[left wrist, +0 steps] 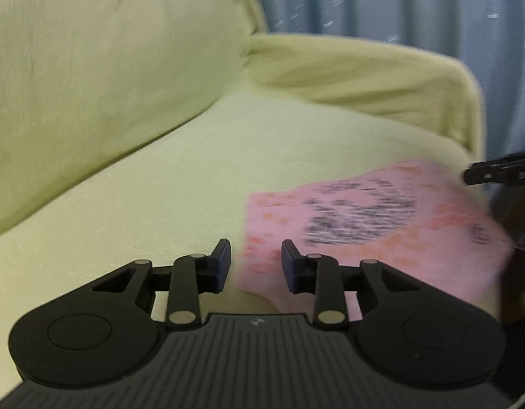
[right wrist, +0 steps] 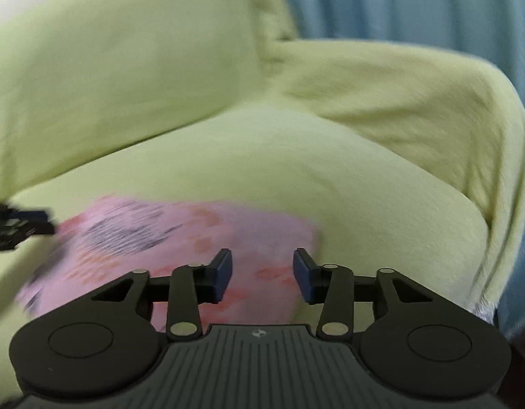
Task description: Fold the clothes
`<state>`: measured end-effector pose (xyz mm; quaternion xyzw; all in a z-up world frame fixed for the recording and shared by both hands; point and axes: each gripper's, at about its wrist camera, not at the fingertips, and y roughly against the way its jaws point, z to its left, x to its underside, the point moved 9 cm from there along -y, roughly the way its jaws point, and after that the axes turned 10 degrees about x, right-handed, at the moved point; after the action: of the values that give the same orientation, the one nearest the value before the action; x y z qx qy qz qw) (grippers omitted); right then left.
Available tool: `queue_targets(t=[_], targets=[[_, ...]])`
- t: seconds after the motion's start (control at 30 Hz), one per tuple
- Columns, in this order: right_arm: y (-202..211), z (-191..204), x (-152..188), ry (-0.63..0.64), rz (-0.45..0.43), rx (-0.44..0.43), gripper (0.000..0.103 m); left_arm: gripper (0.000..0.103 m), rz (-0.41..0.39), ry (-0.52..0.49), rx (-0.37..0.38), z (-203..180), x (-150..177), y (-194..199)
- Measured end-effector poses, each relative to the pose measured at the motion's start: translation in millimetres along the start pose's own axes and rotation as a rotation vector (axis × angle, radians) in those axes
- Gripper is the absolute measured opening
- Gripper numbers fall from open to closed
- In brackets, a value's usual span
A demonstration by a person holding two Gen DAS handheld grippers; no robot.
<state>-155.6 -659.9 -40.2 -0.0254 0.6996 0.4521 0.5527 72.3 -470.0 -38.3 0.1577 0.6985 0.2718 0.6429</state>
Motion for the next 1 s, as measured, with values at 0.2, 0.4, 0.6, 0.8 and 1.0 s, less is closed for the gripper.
queue_targets(t=[0.2, 0.4, 0.6, 0.8, 1.0], targets=[[34, 60, 38, 0.321, 0.031, -0.081, 0.057, 0.029, 0.113, -0.264, 0.097, -71, 33, 8], [32, 74, 46, 0.394, 0.057, -0.074, 0.063, 0.032, 0.153, -0.291, 0.062, -83, 37, 4], [24, 70, 52, 0.441, 0.084, -0.041, 0.065, 0.032, 0.166, -0.306, 0.060, -82, 39, 3], [14, 71, 60, 0.529, 0.094, -0.012, 0.067, 0.034, 0.166, -0.305, 0.061, -82, 39, 1], [10, 72, 58, 0.673, 0.046, 0.000, 0.071, 0.063, 0.136, -0.421, 0.088, -87, 38, 9]])
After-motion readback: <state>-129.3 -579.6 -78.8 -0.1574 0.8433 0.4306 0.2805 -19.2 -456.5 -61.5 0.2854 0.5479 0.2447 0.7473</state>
